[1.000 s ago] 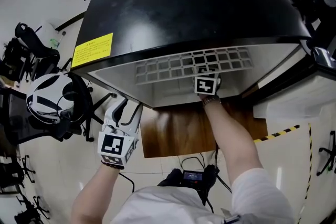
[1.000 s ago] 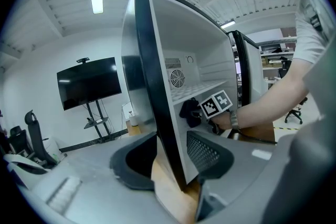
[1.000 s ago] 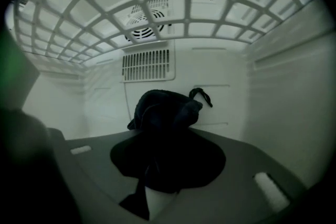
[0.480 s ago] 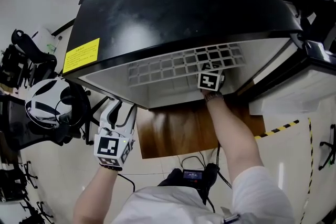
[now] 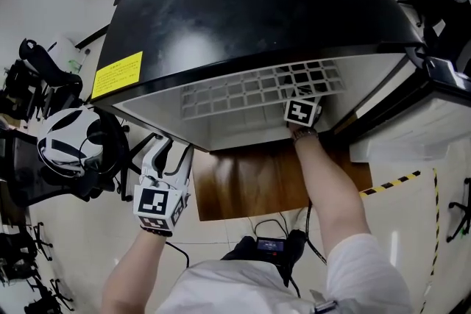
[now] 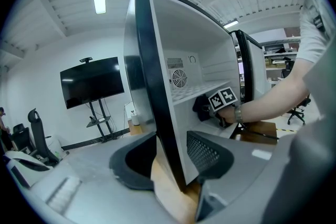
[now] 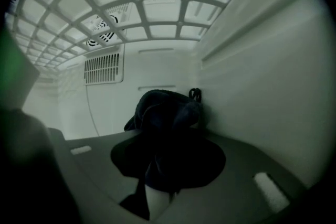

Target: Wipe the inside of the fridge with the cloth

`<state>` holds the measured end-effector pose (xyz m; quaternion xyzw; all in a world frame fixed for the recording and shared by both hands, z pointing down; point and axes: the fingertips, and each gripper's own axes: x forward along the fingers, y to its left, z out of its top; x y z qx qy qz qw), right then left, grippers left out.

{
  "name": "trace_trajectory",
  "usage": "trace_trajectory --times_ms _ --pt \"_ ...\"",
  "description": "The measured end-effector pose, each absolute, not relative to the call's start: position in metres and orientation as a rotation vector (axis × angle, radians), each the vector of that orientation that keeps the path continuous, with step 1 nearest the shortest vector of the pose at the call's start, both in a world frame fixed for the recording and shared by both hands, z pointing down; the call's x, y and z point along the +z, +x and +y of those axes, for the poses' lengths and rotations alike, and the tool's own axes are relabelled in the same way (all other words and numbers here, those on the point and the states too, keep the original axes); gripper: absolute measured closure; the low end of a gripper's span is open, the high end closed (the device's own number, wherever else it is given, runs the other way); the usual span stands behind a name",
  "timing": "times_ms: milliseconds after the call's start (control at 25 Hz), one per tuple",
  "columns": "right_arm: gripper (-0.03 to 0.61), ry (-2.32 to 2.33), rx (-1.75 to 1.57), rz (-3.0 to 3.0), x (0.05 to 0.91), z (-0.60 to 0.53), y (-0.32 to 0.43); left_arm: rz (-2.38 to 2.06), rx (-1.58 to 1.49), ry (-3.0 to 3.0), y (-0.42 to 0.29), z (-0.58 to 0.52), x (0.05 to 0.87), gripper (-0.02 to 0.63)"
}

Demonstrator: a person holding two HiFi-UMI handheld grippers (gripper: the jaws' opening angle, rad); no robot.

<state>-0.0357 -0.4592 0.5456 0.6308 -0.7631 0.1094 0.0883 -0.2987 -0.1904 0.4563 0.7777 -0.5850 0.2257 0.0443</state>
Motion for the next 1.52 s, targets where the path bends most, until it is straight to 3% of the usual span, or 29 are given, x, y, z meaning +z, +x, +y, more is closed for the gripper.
trace_trajectory --times_ms 280,1000,1520 --pt "0.459 1.800 0.303 -2.363 0.528 -0.440 -0.060 -1.794 0.660 2.385 -0.296 -0.197 0.456 0.436" --pt "0.459 1.193 0.462 -2.661 0.537 -0.335 -0.261 -1.779 0.645 2.395 -0.295 -0.193 0.456 0.436" --pt "0.459 1.148 0.460 -2.515 0.570 -0.340 -0.264 -1.775 0.647 2.399 -0.296 -0.191 0.456 0.436"
